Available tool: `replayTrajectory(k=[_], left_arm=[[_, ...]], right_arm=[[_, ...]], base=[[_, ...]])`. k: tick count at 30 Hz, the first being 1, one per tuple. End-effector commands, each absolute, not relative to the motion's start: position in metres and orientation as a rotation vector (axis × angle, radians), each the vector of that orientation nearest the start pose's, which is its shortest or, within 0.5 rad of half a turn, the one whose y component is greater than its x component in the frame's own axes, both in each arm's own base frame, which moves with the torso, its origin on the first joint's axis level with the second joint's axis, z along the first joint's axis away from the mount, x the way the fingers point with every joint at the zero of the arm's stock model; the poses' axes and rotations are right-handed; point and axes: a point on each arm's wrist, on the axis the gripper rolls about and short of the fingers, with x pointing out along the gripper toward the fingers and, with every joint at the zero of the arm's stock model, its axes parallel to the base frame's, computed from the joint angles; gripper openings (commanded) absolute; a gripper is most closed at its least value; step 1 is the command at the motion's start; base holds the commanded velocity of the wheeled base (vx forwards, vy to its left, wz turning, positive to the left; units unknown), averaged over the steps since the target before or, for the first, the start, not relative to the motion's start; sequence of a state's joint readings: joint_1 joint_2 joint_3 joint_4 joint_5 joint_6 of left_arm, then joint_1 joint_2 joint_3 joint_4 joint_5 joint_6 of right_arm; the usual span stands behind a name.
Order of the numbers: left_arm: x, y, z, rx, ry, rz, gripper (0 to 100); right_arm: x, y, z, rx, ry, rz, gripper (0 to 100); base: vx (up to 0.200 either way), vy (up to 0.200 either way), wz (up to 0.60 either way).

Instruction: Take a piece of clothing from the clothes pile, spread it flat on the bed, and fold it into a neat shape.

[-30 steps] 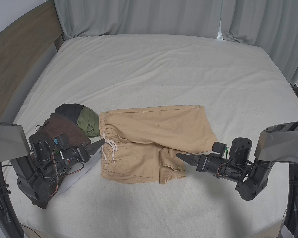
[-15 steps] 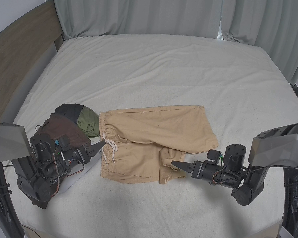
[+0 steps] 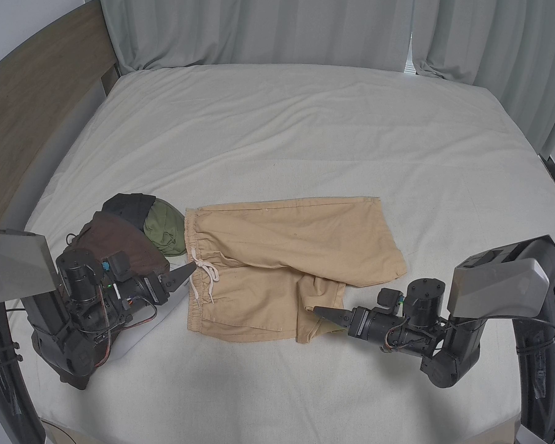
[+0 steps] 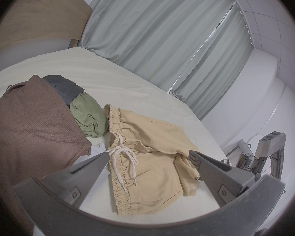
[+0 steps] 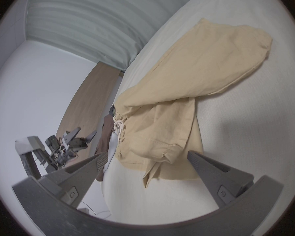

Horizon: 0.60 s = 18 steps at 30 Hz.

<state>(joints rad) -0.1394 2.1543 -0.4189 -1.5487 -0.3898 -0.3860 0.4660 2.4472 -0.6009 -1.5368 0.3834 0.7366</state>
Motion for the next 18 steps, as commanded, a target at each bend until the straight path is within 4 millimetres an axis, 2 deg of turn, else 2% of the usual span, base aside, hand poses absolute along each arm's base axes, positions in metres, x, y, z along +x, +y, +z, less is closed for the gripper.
replayTrajectory(k=[1, 14, 15, 18], left_arm=[[0.306, -0.052, 0.047, -0.400, 0.288, -0.485, 100], [0.306, -0.052, 0.046, -0.400, 0.290, -0.486, 100], [0.306, -0.052, 0.046, -0.400, 0.291, -0.486, 100], [0.306, -0.053, 0.045, -0.400, 0.296, -0.486, 100]], right_arm=[[0.315, 0.175, -0.037, 0.704, 0.621, 0.666, 100], [0.322, 0.178, -0.036, 0.784, 0.619, 0.643, 100], [0.323, 0.178, -0.036, 0.784, 0.614, 0.636, 0], [0.325, 0.178, -0.036, 0.784, 0.604, 0.623, 0]], base=[[0.000, 0.000, 0.00], [0.000, 0.000, 0.00], [0.000, 0.000, 0.00], [0.000, 0.000, 0.00]])
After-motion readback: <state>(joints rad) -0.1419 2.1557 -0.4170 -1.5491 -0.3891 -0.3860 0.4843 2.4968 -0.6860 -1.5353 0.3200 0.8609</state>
